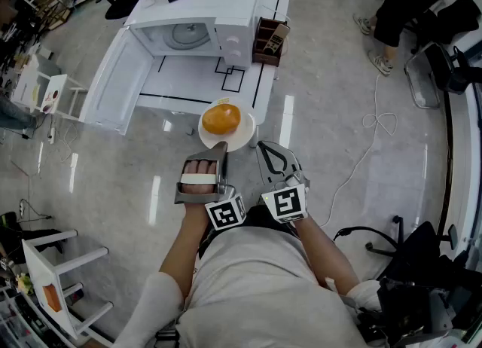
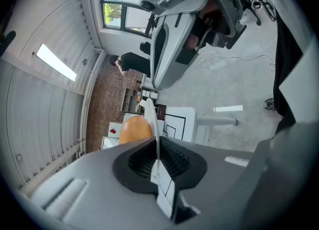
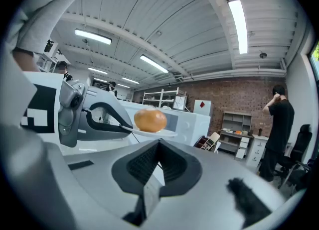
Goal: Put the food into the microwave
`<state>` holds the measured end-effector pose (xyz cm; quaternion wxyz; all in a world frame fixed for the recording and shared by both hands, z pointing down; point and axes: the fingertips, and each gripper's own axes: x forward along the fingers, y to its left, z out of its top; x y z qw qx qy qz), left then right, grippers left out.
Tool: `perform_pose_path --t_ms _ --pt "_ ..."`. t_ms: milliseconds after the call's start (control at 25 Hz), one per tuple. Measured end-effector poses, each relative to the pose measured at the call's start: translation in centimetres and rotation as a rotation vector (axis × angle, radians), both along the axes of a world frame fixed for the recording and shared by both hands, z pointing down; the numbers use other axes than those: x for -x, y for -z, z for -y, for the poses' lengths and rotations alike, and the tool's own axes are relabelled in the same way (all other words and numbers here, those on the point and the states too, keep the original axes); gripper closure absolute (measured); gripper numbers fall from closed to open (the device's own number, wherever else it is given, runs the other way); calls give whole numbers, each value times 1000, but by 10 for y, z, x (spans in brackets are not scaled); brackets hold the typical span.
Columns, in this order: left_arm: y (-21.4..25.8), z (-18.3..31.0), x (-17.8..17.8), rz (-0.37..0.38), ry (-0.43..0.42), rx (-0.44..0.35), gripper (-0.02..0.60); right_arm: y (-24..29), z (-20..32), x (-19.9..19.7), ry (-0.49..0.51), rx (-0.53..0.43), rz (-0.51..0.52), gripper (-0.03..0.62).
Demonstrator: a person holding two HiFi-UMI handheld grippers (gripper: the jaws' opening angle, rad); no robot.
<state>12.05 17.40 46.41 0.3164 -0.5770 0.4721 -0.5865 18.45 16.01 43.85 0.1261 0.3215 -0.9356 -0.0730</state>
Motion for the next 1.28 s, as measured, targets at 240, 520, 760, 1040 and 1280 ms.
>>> perform_pose_path --t_ms 240,520,760,1040,1280 --pt "0 0 -3 19 -15 3 557 0 3 -1 -8 -2 10 583" --pt "3 0 -4 20 -7 -1 557 2 2 2 6 -5 16 583" --pt "3 0 -1 24 14 2 557 1 6 3 4 28 37 583" --pt "5 -1 2 22 53 -1 558 2 6 7 38 24 39 583" --pt "3 4 10 10 76 3 558 -2 10 18 72 26 18 583"
